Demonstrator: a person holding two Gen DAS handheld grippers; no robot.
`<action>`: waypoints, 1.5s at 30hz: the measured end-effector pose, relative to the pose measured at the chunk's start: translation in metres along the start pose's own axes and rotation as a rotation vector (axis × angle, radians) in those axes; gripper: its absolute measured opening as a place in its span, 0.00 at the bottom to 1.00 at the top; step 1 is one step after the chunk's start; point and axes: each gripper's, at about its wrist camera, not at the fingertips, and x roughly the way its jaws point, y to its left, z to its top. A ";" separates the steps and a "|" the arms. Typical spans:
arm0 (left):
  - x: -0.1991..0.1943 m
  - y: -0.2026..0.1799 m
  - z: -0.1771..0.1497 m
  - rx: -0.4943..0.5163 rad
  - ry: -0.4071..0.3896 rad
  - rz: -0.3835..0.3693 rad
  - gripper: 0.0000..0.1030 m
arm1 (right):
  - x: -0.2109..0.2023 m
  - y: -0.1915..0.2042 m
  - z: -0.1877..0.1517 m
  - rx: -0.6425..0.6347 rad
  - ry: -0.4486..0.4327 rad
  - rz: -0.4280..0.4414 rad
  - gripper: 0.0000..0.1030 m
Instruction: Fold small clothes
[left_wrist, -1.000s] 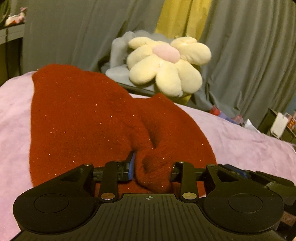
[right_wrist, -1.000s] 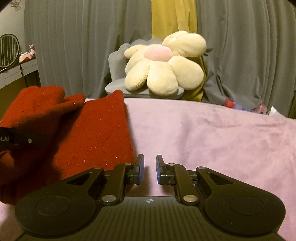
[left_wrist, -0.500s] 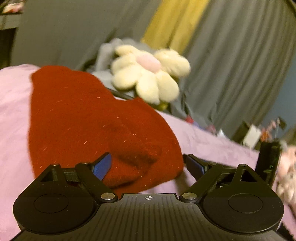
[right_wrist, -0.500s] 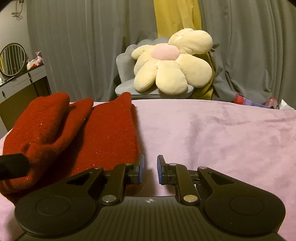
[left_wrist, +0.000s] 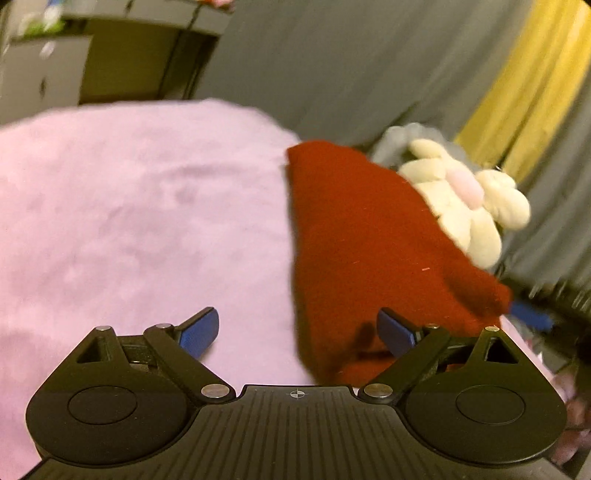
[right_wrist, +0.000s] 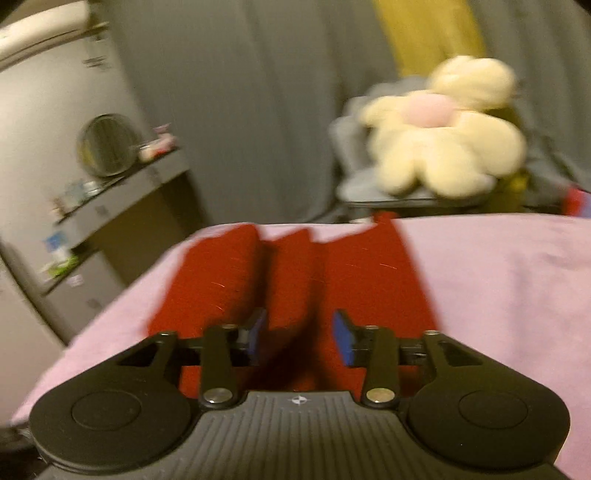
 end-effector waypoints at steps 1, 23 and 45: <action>0.004 0.004 0.000 -0.012 0.007 0.017 0.93 | 0.006 0.005 0.009 0.006 0.004 0.032 0.49; 0.061 -0.021 -0.024 -0.046 0.094 -0.311 0.93 | 0.068 -0.006 0.002 -0.075 0.174 -0.023 0.32; 0.054 -0.029 -0.024 0.043 0.043 -0.237 0.93 | 0.070 0.015 0.028 -0.138 0.146 0.077 0.22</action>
